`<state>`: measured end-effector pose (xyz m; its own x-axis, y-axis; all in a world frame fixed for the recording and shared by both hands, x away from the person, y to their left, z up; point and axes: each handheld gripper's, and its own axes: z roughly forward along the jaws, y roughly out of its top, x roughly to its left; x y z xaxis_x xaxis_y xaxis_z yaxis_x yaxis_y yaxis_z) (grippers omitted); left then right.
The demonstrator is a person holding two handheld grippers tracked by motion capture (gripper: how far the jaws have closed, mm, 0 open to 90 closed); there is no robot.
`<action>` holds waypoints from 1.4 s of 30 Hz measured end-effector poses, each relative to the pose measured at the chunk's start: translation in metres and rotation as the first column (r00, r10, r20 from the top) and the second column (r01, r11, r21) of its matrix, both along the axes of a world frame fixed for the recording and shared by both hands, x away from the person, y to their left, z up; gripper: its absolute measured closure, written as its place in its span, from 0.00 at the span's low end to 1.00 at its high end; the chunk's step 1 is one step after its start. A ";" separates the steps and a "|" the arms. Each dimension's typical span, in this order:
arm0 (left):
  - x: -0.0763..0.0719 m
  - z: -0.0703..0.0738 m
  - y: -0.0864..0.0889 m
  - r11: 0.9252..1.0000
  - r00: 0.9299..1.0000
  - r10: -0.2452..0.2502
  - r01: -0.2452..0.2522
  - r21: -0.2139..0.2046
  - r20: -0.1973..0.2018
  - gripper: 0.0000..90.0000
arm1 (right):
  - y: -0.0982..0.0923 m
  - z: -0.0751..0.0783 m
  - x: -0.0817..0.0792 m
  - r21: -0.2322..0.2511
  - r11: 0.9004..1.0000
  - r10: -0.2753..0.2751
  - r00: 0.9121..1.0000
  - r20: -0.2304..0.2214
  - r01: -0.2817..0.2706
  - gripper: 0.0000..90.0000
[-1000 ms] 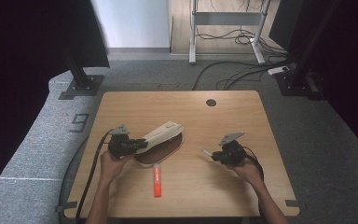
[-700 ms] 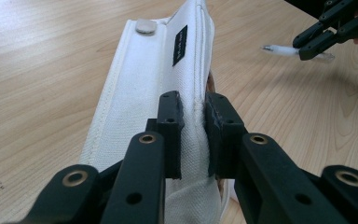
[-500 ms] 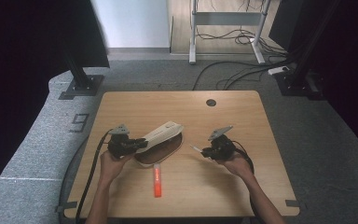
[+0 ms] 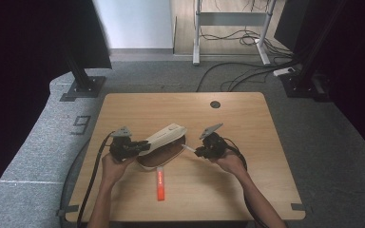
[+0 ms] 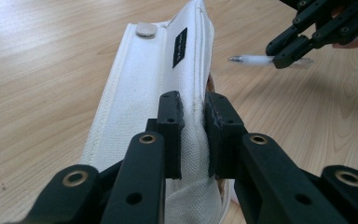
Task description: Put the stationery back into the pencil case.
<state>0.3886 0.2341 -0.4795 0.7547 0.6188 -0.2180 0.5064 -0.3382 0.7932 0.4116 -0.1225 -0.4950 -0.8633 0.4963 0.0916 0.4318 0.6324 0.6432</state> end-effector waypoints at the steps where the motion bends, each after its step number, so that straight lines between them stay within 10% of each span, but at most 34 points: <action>1: 0.000 0.000 0.000 1.000 1.000 0.000 0.000 0.000 0.000 0.86 | 0.002 0.000 0.001 0.000 1.000 0.002 1.000 0.002 -0.002 0.87; 42: 0.000 0.002 -0.002 1.000 1.000 -0.012 0.012 0.005 0.000 0.86 | 0.109 -0.012 0.025 -0.075 0.988 0.137 0.991 -0.011 -0.137 0.87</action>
<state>0.3889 0.2317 -0.4779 0.7624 0.6105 -0.2145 0.5018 -0.3485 0.7917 0.4366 -0.0133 -0.5068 -0.9233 0.3789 0.0633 0.3410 0.7323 0.5895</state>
